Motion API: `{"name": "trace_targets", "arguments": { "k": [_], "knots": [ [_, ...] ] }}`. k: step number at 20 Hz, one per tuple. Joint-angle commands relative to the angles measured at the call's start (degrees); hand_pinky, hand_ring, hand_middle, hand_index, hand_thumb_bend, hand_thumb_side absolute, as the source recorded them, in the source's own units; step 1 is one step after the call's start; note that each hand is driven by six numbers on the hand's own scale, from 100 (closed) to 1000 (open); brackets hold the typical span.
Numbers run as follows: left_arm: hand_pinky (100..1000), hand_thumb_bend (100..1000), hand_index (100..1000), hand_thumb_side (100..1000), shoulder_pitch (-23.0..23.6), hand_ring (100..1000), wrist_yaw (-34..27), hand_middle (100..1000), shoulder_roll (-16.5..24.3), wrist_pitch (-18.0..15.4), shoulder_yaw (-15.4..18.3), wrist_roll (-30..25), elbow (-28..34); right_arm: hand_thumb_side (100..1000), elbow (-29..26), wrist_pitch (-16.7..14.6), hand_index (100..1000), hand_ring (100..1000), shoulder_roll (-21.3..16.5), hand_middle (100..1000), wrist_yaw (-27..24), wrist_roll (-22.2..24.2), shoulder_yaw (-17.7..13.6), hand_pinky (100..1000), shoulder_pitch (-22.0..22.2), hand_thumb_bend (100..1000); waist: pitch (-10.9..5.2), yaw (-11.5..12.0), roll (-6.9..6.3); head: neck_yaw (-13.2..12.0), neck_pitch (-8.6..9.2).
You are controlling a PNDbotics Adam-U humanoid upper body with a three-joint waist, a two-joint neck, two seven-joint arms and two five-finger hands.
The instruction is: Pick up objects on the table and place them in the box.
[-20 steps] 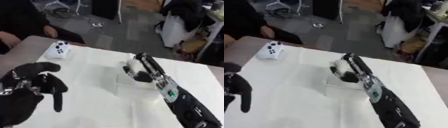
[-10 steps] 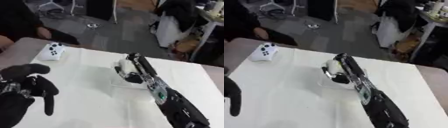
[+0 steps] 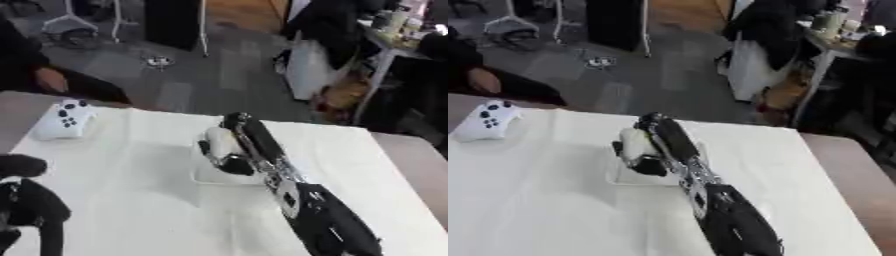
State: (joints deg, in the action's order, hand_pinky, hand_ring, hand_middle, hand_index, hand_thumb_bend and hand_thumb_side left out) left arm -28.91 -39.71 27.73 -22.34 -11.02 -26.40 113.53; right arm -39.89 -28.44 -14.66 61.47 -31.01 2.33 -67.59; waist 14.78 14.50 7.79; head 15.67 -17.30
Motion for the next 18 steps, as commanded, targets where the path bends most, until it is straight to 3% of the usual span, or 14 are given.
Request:
{"name": "trace_targets", "arguments": {
  "k": [1, 3, 4, 5, 7, 8, 9, 10, 11, 12, 13, 14, 15, 18],
  "knots": [
    [388, 564, 916, 857, -0.9, 719, 0.1, 850, 0.0, -0.2, 0.2, -0.1, 1.1, 517, 0.7, 0.3, 192, 100, -1.4, 232, 2.4, -1.8, -0.7, 100, -0.7, 293, -0.34, 0.0, -0.95, 0.9, 1.23],
    [386, 562, 917, 862, -0.8, 719, 0.3, 850, -0.2, -0.2, 0.1, -0.2, 1.1, 509, 1.6, 0.5, 199, 100, -1.3, 244, 2.6, -1.9, -1.0, 100, -0.7, 297, 0.03, 0.1, -1.05, 0.8, 1.40],
    [386, 561, 917, 865, -0.8, 719, 0.4, 850, -0.3, -0.2, 0.1, -0.2, 1.1, 593, 2.0, 0.6, 244, 100, -1.2, 315, 2.6, -1.7, -1.1, 100, -0.7, 291, 0.21, 0.1, -1.07, 0.7, 1.41],
    [386, 561, 917, 865, -0.7, 719, 0.6, 850, -0.3, -0.2, 0.1, -0.2, 1.1, 614, 2.4, 0.8, 266, 100, -1.2, 343, 2.7, -1.3, -1.1, 100, -0.8, 323, 0.31, 0.1, -1.09, 0.7, 1.39],
    [386, 561, 917, 866, -0.7, 719, 0.8, 850, -0.4, -0.2, 0.0, -0.1, 1.1, 886, 2.8, 2.4, 393, 327, -1.2, 526, 4.3, -0.3, -0.9, 100, -0.8, 522, 0.46, 0.1, -1.11, 0.7, 1.21],
    [386, 561, 917, 865, -0.8, 720, 0.8, 850, -0.4, -0.2, 0.0, -0.1, 1.1, 948, 3.0, 3.4, 422, 406, -1.2, 589, 5.3, 0.3, -0.8, 100, -0.8, 570, 0.51, 0.1, -1.11, 0.6, 1.11],
    [386, 561, 917, 865, -0.8, 720, 0.9, 850, -0.4, -0.3, -0.1, -0.1, 1.1, 948, 3.1, 4.4, 422, 406, -1.1, 589, 6.3, 1.0, -0.8, 100, -0.8, 570, 0.53, 0.1, -1.13, 0.6, 1.05],
    [386, 562, 917, 864, -0.8, 720, 0.9, 850, -0.4, -0.3, -0.1, -0.1, 1.1, 1000, 3.3, 5.3, 498, 538, -1.0, 711, 7.0, 1.6, -0.8, 337, -0.8, 608, 0.53, 0.1, -1.12, 0.6, 1.04],
    [386, 562, 917, 864, -0.8, 720, 0.9, 850, -0.4, -0.3, -0.1, -0.1, 1.1, 1000, 3.3, 6.2, 493, 527, -0.9, 702, 7.7, 2.2, -0.9, 315, -0.8, 606, 0.53, 0.1, -1.13, 0.6, 1.03],
    [386, 562, 917, 864, -0.9, 719, 0.9, 850, -0.4, -0.3, -0.1, -0.1, 1.1, 1000, 3.5, 7.1, 544, 637, -0.8, 771, 8.1, 3.0, -0.9, 531, -0.7, 628, 0.52, 0.1, -1.12, 0.5, 1.04],
    [386, 562, 917, 864, -0.9, 719, 0.9, 850, -0.4, -0.3, -0.1, -0.1, 1.1, 1000, 3.7, 8.1, 539, 627, -0.7, 767, 8.6, 3.9, -1.0, 514, -0.7, 625, 0.51, 0.1, -1.11, 0.5, 1.03],
    [386, 562, 917, 864, -0.9, 719, 0.9, 850, -0.4, -0.3, -0.1, -0.1, 1.1, 1000, 3.8, 9.0, 581, 722, -0.7, 811, 8.9, 5.0, -1.0, 664, -0.7, 653, 0.51, 0.1, -1.11, 0.4, 0.99],
    [386, 562, 916, 864, -0.9, 719, 0.8, 850, -0.4, -0.3, -0.1, -0.1, 1.1, 1000, 3.9, 9.9, 579, 718, -0.6, 808, 9.1, 6.1, -1.0, 657, -0.7, 651, 0.51, 0.1, -1.10, 0.3, 0.95],
    [386, 563, 917, 864, -0.9, 719, 0.9, 850, -0.3, -0.4, -0.1, -0.1, 1.1, 1000, 4.2, 11.9, 626, 778, -0.5, 863, 9.2, 9.6, -1.1, 759, -0.6, 705, 0.54, 0.1, -1.08, 0.1, 0.85]
  ]
}}
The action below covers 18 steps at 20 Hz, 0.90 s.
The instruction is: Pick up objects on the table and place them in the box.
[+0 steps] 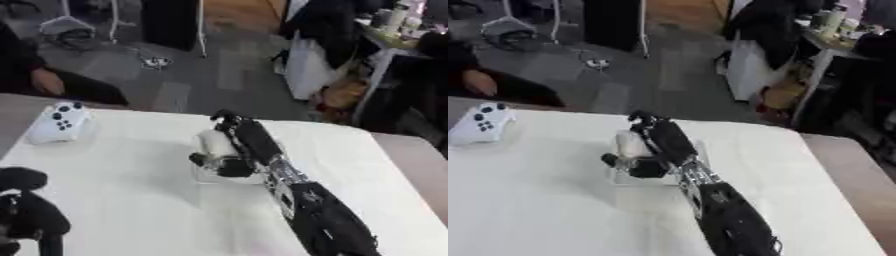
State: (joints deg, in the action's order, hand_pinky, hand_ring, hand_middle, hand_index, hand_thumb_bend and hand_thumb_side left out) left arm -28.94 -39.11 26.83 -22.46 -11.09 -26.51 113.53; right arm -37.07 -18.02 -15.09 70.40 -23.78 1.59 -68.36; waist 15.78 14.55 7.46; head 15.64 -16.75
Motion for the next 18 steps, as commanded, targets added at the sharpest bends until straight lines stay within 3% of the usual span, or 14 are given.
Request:
{"name": "trace_targets", "arguments": {
  "k": [1, 5, 12, 15, 16, 18],
  "knots": [
    [386, 563, 917, 864, -0.9, 719, 0.3, 850, 0.6, -0.2, 0.0, 0.0, 1.1, 1000, 1.4, 2.1, 623, 777, 0.0, 861, 0.1, 3.5, -0.4, 757, 0.2, 705, -0.45, 0.1, -0.75, 0.2, 0.27],
    [386, 563, 917, 864, -0.8, 720, 0.3, 850, 0.6, -0.2, 0.0, 0.0, 1.1, 1000, 1.1, 3.4, 648, 790, 0.0, 877, -0.3, 6.2, -0.4, 777, 0.2, 706, -0.43, 0.1, -0.73, 0.1, 0.14],
    [386, 563, 916, 865, -0.7, 720, 0.3, 851, 0.6, -0.3, 0.0, 0.0, 1.1, 1000, 0.6, 3.7, 650, 790, 0.1, 878, -0.5, 6.9, -0.3, 780, 0.4, 699, -0.54, 0.0, -0.77, 0.2, 0.21],
    [386, 562, 916, 866, -0.5, 720, 0.4, 851, 0.7, -0.3, 0.0, -0.1, 1.1, 1000, 0.2, 3.0, 606, 734, 0.1, 843, -1.6, 6.2, -0.3, 740, 0.5, 625, -0.67, -0.2, -0.82, 0.0, 0.29],
    [387, 563, 916, 866, -0.4, 720, 0.5, 850, 0.8, -0.3, 0.1, 0.0, 1.1, 1000, -0.5, 1.8, 597, 616, -0.2, 747, -3.1, 5.4, -0.1, 442, 0.7, 543, -0.77, -0.4, -0.82, -0.7, 0.62],
    [387, 565, 913, 863, 0.1, 720, 0.8, 850, 1.1, -0.4, 0.5, 0.3, 1.1, 1000, -3.9, -2.9, 570, 494, -2.2, 604, -10.1, 3.1, 1.3, 228, 1.7, 457, -1.04, -1.1, -0.71, -3.5, 2.10]
  ]
}}
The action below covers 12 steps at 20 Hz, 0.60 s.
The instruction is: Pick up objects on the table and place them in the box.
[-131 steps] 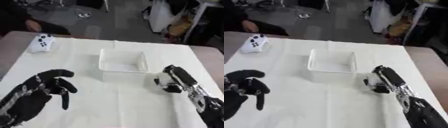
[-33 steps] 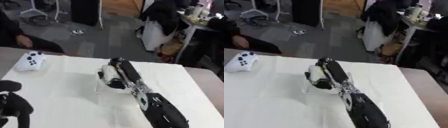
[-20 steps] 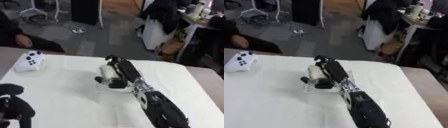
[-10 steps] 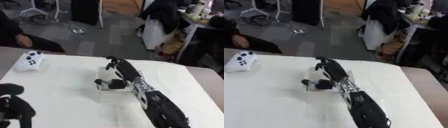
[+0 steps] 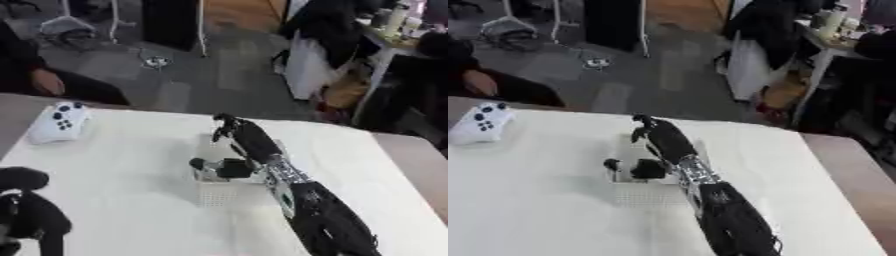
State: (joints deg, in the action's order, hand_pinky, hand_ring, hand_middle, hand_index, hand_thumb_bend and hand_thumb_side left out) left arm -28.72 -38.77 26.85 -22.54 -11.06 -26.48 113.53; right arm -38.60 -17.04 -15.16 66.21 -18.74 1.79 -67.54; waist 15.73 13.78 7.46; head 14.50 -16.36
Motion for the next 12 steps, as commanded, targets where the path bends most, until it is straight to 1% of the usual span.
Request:
{"name": "trace_targets", "arguments": {
  "k": [1, 2, 3, 4, 5, 7, 8, 9, 10, 12],
  "knots": [
    [387, 564, 913, 858, 0.2, 720, 0.6, 850, 1.3, -0.4, 0.7, 0.4, 1.1, 1000, -4.8, -6.4, 538, 403, -3.8, 519, -10.6, -2.8, 2.4, 100, 1.8, 390, -1.14, -0.6, -0.61, -4.0, 2.61],
    [386, 562, 913, 867, 0.5, 720, 0.8, 850, 1.6, -0.5, 0.8, 0.6, 1.1, 1000, -7.8, -8.6, 532, 340, -5.8, 484, -16.1, -3.3, 3.7, 100, 3.1, 360, -1.30, -1.0, -0.50, -5.9, 3.56],
    [387, 563, 913, 864, 0.8, 720, 1.0, 850, 2.0, -0.5, 0.8, 0.7, 1.1, 1000, -11.2, -10.2, 538, 403, -7.9, 519, -22.1, -3.5, 5.0, 100, 4.8, 417, -1.46, -1.3, -0.39, -7.5, 4.38],
    [383, 555, 915, 874, 1.1, 720, 1.2, 851, 2.2, -0.5, 0.8, 0.8, 1.1, 1000, -14.2, -10.9, 514, 239, -9.6, 417, -27.2, -3.0, 6.2, 100, 6.2, 327, -1.62, -1.5, -0.31, -8.6, 4.89],
    [382, 553, 915, 878, 1.5, 720, 1.6, 851, 2.6, -0.5, 0.7, 0.9, 1.1, 1000, -18.5, -11.6, 532, 207, -11.8, 393, -33.6, -3.1, 7.1, 100, 8.6, 305, -1.84, -1.9, -0.22, -10.2, 5.56],
    [379, 547, 916, 887, 2.5, 720, 2.2, 852, 3.2, -0.5, 0.6, 1.0, 1.1, 1000, -28.6, -11.3, 599, 178, -15.6, 371, -47.6, -2.9, 8.5, 100, 14.1, 266, -2.17, -2.6, -0.15, -12.8, 6.55],
    [377, 543, 916, 893, 2.8, 720, 2.5, 852, 3.4, -0.6, 0.6, 1.1, 1.1, 1000, -33.4, -10.4, 622, 168, -17.1, 358, -53.6, -2.5, 8.8, 100, 16.3, 242, -2.26, -2.8, -0.16, -13.5, 6.77],
    [376, 541, 916, 897, 3.4, 720, 3.0, 853, 3.7, -0.6, 0.6, 1.2, 1.1, 1000, -39.1, -9.9, 627, 168, -18.1, 356, -59.7, -2.9, 8.5, 100, 19.3, 234, -2.41, -3.2, -0.24, -14.3, 7.07],
    [374, 537, 917, 902, 4.0, 720, 3.4, 853, 3.9, -0.6, 0.5, 1.3, 1.1, 1000, -43.4, -8.7, 634, 163, -19.2, 347, -63.9, -3.4, 7.7, 100, 22.0, 222, -2.52, -3.6, -0.31, -14.4, 7.36],
    [371, 529, 918, 911, 5.0, 720, 4.1, 854, 4.3, -0.8, 0.4, 1.5, 1.1, 1000, -53.4, -8.0, 630, 167, -20.0, 346, -70.9, -4.5, 6.5, 100, 26.4, 218, -2.73, -4.3, -0.47, -13.3, 7.94]
  ]
}}
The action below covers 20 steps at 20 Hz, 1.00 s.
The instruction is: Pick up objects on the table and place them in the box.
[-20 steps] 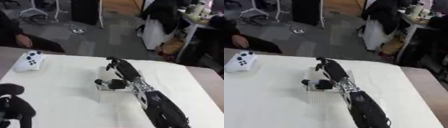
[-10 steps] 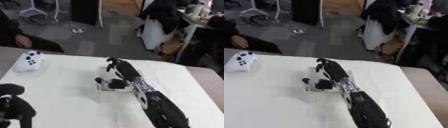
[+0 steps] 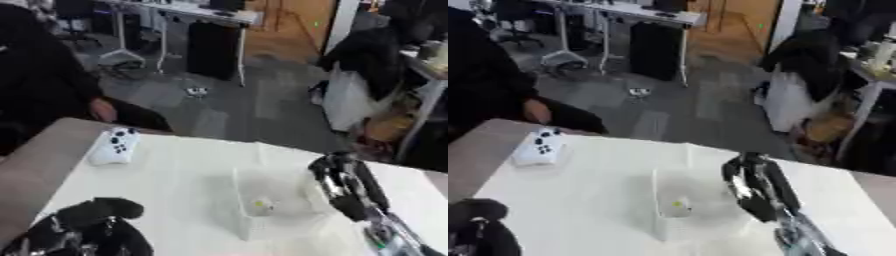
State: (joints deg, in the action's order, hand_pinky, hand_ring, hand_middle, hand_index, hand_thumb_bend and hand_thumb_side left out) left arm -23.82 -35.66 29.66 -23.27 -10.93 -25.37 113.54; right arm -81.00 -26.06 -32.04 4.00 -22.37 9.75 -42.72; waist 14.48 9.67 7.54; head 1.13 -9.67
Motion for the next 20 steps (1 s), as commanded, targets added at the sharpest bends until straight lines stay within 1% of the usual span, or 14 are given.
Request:
{"name": "trace_targets", "arguments": {
  "k": [1, 3, 5, 7, 9, 10, 12, 14, 15, 16, 17, 18, 20],
  "knots": [
    [370, 527, 918, 914, 0.6, 721, 1.4, 854, 1.7, -0.1, 0.3, 0.5, 1.1, 1000, -14.7, 1.4, 620, 173, -3.6, 350, -10.7, -1.2, -2.0, 100, 3.5, 227, -1.66, -0.6, -0.66, 1.3, 1.61],
    [372, 528, 917, 910, 1.2, 720, 2.2, 853, 1.9, -0.3, 0.2, 0.7, 1.1, 1000, -19.8, 2.3, 595, 178, -4.7, 349, -12.0, -1.0, -3.1, 100, 6.6, 216, -2.06, -0.9, -0.80, 3.3, 2.31],
    [374, 532, 916, 902, 1.2, 720, 2.4, 852, 1.9, -0.6, 0.3, 0.9, 1.1, 1000, -22.7, 2.6, 613, 152, -4.6, 327, -12.4, -1.9, -4.5, 100, 9.6, 188, -2.37, -1.0, -0.90, 4.3, 3.44],
    [374, 532, 916, 903, 1.4, 720, 2.4, 853, 1.9, -0.8, 0.4, 1.1, 1.1, 1000, -26.1, 1.9, 629, 129, -2.2, 307, -13.4, -4.6, -6.7, 100, 12.3, 179, -2.59, -1.2, -1.04, 4.5, 4.58],
    [373, 530, 917, 906, 1.7, 721, 2.5, 853, 1.9, -0.7, 0.5, 1.3, 1.1, 996, -30.4, 0.6, 628, 115, 1.0, 288, -13.9, -7.7, -8.9, 100, 14.4, 169, -2.76, -1.4, -1.19, 4.3, 5.27],
    [374, 532, 916, 903, 1.8, 720, 2.5, 853, 1.9, -0.6, 0.5, 1.4, 1.1, 995, -32.0, -0.6, 622, 117, 2.5, 285, -13.8, -9.1, -9.9, 100, 15.3, 167, -2.92, -1.5, -1.25, 4.0, 5.46],
    [375, 532, 916, 901, 2.1, 720, 2.6, 852, 1.9, -0.7, 0.6, 1.5, 1.1, 995, -33.2, -4.1, 603, 113, 5.1, 271, -12.8, -10.7, -11.3, 100, 16.9, 163, -3.40, -2.0, -1.39, 3.1, 5.66],
    [375, 530, 915, 902, 2.5, 720, 2.6, 852, 2.1, -0.7, 0.7, 1.6, 1.1, 985, -33.5, -7.6, 572, 132, 6.1, 271, -11.1, -11.0, -11.9, 100, 17.8, 167, -3.83, -2.5, -1.51, 1.8, 5.92],
    [375, 529, 915, 902, 2.7, 720, 2.6, 852, 2.2, -0.8, 0.7, 1.6, 1.1, 985, -33.5, -9.4, 571, 139, 6.8, 271, -10.2, -11.2, -12.3, 100, 17.9, 164, -4.10, -2.8, -1.60, 0.8, 6.10],
    [374, 528, 915, 903, 3.0, 720, 2.6, 852, 2.3, -0.8, 0.7, 1.6, 1.1, 982, -33.6, -11.0, 564, 151, 7.5, 270, -9.6, -11.6, -12.7, 100, 17.7, 161, -4.38, -3.1, -1.70, -0.4, 6.30],
    [374, 526, 915, 900, 3.3, 720, 2.7, 852, 2.4, -0.9, 0.7, 1.6, 1.1, 1000, -33.6, -12.8, 557, 162, 8.0, 270, -9.1, -12.1, -12.9, 100, 17.5, 190, -4.61, -3.4, -1.80, -1.7, 6.58],
    [373, 525, 916, 906, 3.6, 720, 2.8, 852, 2.5, -0.9, 0.7, 1.6, 1.1, 982, -33.6, -14.5, 554, 171, 8.4, 271, -8.6, -12.7, -13.1, 100, 17.2, 155, -4.77, -3.7, -1.89, -3.0, 6.87],
    [372, 522, 916, 911, 4.2, 720, 3.0, 853, 2.5, -0.9, 0.7, 1.6, 1.1, 985, -33.6, -17.3, 547, 184, 9.0, 268, -7.9, -14.2, -13.4, 100, 16.6, 149, -4.98, -4.2, -2.10, -6.2, 7.37]
  ]
}}
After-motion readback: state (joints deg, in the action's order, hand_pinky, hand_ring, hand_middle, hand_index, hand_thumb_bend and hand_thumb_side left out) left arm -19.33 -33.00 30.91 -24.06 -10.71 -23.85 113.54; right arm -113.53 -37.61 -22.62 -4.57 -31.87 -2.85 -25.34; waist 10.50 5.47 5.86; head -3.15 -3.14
